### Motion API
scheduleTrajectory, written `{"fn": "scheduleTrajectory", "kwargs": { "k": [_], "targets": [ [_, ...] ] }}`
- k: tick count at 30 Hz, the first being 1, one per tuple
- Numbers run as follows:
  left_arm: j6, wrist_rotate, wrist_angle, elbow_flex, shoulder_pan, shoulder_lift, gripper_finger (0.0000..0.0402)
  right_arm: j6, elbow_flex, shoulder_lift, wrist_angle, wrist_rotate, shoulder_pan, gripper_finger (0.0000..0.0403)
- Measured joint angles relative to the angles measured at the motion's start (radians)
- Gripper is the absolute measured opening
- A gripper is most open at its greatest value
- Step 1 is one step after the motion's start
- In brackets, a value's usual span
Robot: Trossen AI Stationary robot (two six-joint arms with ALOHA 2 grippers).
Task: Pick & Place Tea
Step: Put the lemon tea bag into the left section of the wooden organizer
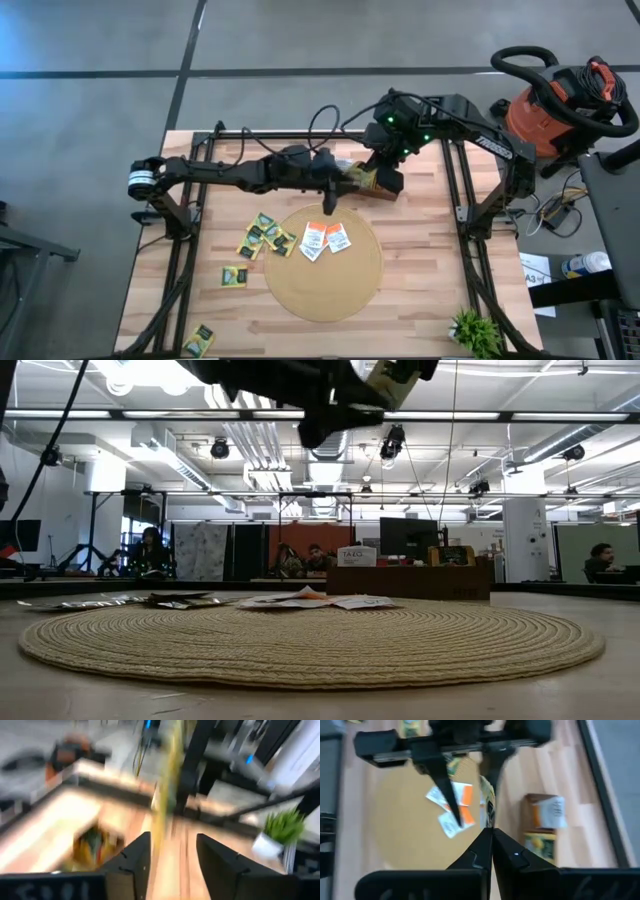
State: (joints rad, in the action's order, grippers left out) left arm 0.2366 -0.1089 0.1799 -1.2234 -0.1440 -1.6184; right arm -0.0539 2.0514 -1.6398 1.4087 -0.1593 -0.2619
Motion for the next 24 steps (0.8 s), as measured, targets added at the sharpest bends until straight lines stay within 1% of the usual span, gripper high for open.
{"fn": "scheduleTrajectory", "kwargs": {
  "k": [2, 6, 8, 10, 14, 17, 20, 24],
  "targets": [
    [0.029, 0.000, -0.109, 0.000, 0.000, 0.002, 0.0162, -0.016, -0.002, 0.000, 0.022, 0.054, -0.002, 0.0008],
    [0.024, 0.003, -0.289, 0.001, 0.000, 0.010, 0.0167, -0.040, -0.007, -0.042, 0.103, 0.135, -0.026, 0.0008],
    [0.024, 0.003, -0.325, 0.014, 0.000, 0.015, 0.0167, -0.044, -0.008, -0.088, 0.141, 0.144, -0.042, 0.0008],
    [0.028, 0.000, -0.328, 0.045, 0.000, 0.024, 0.0167, -0.066, -0.008, -0.137, 0.148, 0.143, -0.061, 0.0008],
    [0.076, -0.002, -0.306, 0.128, 0.000, 0.069, 0.0167, -0.142, -0.008, -0.220, 0.136, 0.142, -0.089, 0.0008],
    [0.125, -0.003, -0.268, 0.216, 0.000, 0.127, 0.0167, -0.142, -0.010, -0.266, 0.126, 0.126, -0.124, 0.0008],
    [0.185, -0.002, -0.171, 0.335, 0.000, 0.202, 0.0167, -0.150, -0.011, -0.292, 0.133, 0.120, -0.165, 0.0008],
    [0.289, 0.008, 0.013, 0.513, 0.001, 0.314, 0.0167, -0.166, -0.019, -0.334, 0.131, 0.115, -0.207, 0.0008]
  ]
}}
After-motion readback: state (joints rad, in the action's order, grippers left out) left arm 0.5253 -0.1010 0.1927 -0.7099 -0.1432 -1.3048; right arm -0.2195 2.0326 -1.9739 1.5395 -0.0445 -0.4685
